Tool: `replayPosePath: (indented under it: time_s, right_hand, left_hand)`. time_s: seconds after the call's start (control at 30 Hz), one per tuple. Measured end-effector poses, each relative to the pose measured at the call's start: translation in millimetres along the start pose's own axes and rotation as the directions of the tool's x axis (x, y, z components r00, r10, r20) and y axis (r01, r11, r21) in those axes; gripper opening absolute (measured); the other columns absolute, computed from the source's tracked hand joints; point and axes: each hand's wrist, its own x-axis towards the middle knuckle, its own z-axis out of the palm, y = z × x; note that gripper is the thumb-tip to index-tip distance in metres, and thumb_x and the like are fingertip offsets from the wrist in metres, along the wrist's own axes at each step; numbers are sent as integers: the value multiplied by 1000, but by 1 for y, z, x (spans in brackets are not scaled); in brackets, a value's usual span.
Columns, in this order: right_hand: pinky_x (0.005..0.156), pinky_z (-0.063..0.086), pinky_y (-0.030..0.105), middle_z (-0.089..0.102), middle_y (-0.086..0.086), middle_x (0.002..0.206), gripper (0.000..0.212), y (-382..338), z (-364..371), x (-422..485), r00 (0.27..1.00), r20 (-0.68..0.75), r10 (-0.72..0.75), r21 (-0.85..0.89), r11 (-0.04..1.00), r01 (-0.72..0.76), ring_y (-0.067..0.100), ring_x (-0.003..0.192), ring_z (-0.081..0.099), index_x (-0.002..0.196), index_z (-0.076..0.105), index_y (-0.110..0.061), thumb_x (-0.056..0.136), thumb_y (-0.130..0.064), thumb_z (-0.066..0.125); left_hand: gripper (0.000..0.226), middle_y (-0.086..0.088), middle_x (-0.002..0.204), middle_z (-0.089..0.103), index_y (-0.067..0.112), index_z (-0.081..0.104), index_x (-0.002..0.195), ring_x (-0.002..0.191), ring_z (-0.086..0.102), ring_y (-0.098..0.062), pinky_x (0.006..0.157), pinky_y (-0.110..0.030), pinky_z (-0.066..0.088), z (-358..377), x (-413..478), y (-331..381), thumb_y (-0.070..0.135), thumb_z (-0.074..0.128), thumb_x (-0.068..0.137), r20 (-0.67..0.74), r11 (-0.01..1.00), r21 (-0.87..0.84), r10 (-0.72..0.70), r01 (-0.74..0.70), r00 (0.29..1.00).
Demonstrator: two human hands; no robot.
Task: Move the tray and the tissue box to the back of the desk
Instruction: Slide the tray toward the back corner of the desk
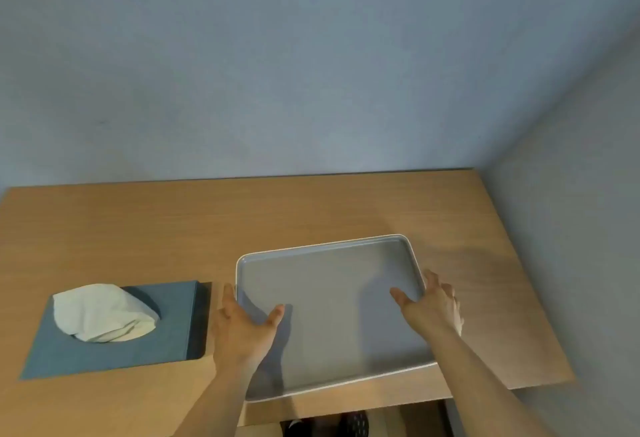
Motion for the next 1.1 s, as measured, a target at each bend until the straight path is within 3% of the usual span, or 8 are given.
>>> replayPosePath:
  time_s: [0.17, 0.47, 0.73, 1.1]
  right_hand:
    - [106, 44, 52, 41, 15, 149, 96, 5, 0, 21, 995, 77, 65, 39, 997, -68, 39, 136, 42, 154, 24, -21, 80, -54, 75]
    - [90, 52, 45, 56, 13, 126, 73, 2, 1, 43, 992, 96, 82, -96, 993, -72, 37, 116, 58, 134, 47, -18, 77, -50, 80]
    - [89, 52, 46, 57, 12, 126, 75, -33, -1, 57, 996, 57, 72, -78, 995, -67, 38, 115, 60, 135, 47, -22, 75, -54, 79]
    - [90, 50, 46, 58, 13, 127, 74, -100, -10, 97, 999, -11, 47, -37, 998, -47, 38, 117, 59, 133, 49, -20, 74, -53, 81]
  left_hand:
    - [112, -11, 150, 38, 16, 23, 148, 138, 39, -34, 107, -51, 42, 7, 4, 3, 74, 71, 65, -34, 994, 49, -97, 99, 995]
    - [118, -11, 143, 43, 16, 33, 140, 134, 42, -35, 106, -54, 43, 11, 14, 6, 73, 83, 49, -30, 965, 33, -259, 260, 965]
    - [118, -11, 136, 47, 19, 37, 139, 129, 46, -37, 100, -58, 46, -10, 42, 20, 80, 78, 46, -58, 962, 6, -273, 274, 960]
    - [112, -11, 138, 48, 12, 39, 142, 129, 46, -36, 98, -53, 48, -39, 100, 64, 70, 81, 56, -141, 992, -31, -125, 121, 982]
